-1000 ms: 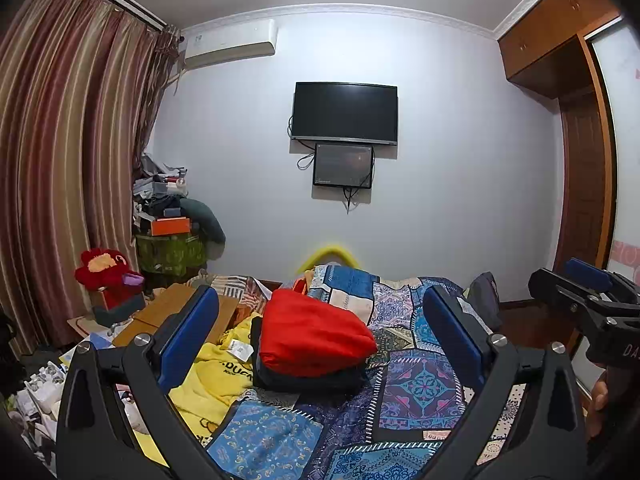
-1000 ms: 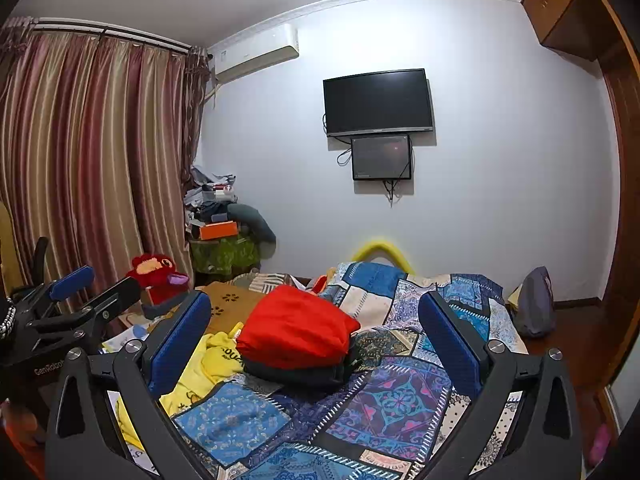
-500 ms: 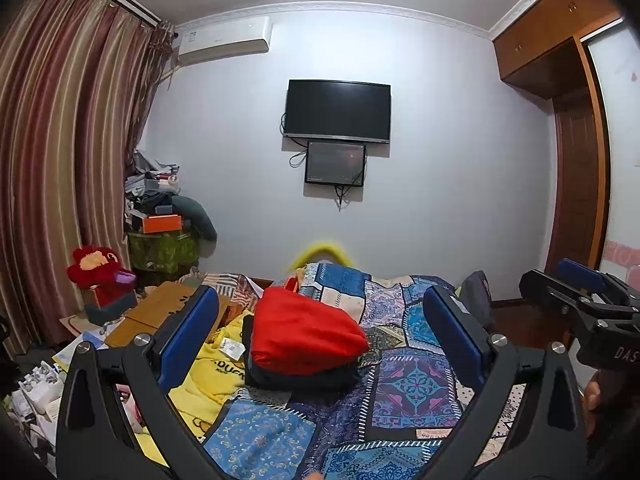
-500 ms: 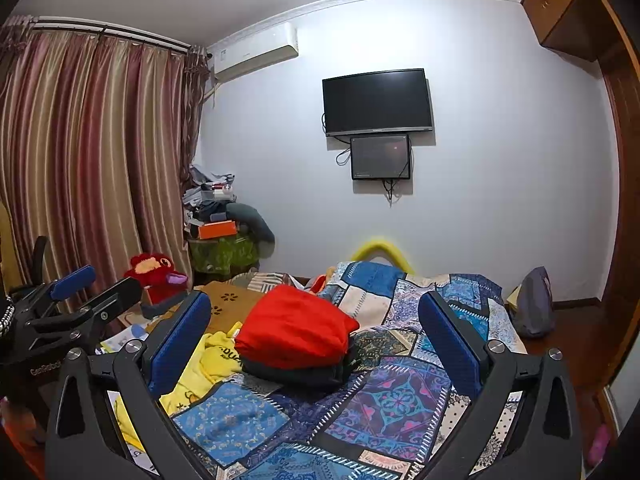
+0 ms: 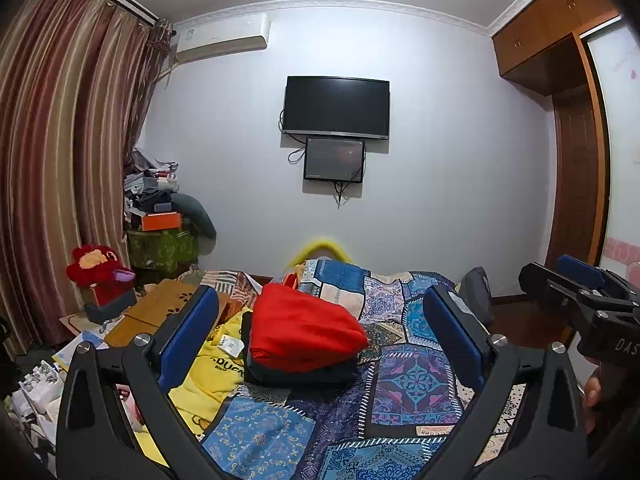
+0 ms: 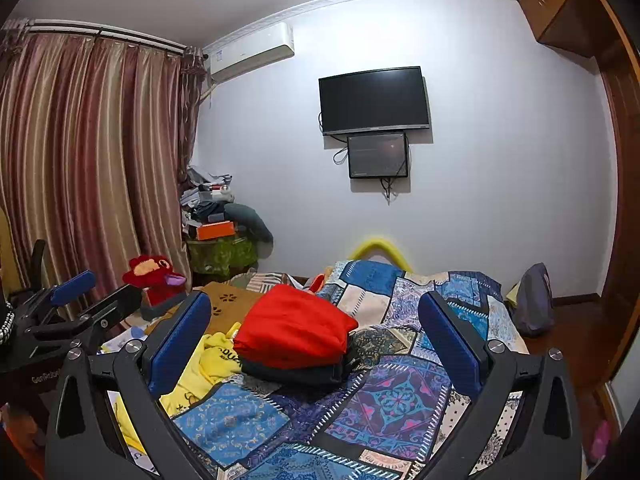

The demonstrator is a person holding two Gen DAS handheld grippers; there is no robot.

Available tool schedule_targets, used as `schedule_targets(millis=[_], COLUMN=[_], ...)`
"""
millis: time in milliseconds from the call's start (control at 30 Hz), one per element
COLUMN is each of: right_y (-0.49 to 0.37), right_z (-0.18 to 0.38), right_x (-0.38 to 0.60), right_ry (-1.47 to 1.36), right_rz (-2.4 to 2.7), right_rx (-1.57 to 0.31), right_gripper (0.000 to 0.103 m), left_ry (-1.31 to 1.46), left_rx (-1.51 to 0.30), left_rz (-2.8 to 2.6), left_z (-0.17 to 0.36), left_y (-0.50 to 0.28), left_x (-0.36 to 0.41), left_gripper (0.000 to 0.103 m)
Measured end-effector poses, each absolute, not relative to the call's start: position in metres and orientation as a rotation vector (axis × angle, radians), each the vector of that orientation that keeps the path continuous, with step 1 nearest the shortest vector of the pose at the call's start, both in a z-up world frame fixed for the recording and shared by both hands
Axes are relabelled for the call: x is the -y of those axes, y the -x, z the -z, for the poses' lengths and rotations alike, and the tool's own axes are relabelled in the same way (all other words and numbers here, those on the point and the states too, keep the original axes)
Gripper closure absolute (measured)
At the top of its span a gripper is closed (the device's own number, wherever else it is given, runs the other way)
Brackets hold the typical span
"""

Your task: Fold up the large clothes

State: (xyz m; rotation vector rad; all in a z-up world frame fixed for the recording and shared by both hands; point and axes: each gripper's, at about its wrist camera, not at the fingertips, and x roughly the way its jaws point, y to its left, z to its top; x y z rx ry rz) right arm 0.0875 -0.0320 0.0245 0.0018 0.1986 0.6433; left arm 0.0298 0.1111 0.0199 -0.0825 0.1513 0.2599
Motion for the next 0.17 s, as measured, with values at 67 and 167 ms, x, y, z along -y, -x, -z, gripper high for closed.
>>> schedule_targets(millis=[67, 167], right_y=[-0.0881, -0.0889], right_z=[-0.0244, -0.0245], right_x=[0.0323, 0.0323], right_ry=[-0.004, -0.006], right_rz=[-0.641, -0.641], right_rx=[-0.199, -0.204], right_gripper=[0.000, 0.000], left_ry=[0.083, 0.081], left_rx=[-0.153, -0.155], left_rz=[-0.259, -0.258], left_z=[-0.0197, -0.0195], left_y=[-0.0301, -0.0307], left_x=[-0.1107, -0.1105], left_gripper=[0.000, 0.000])
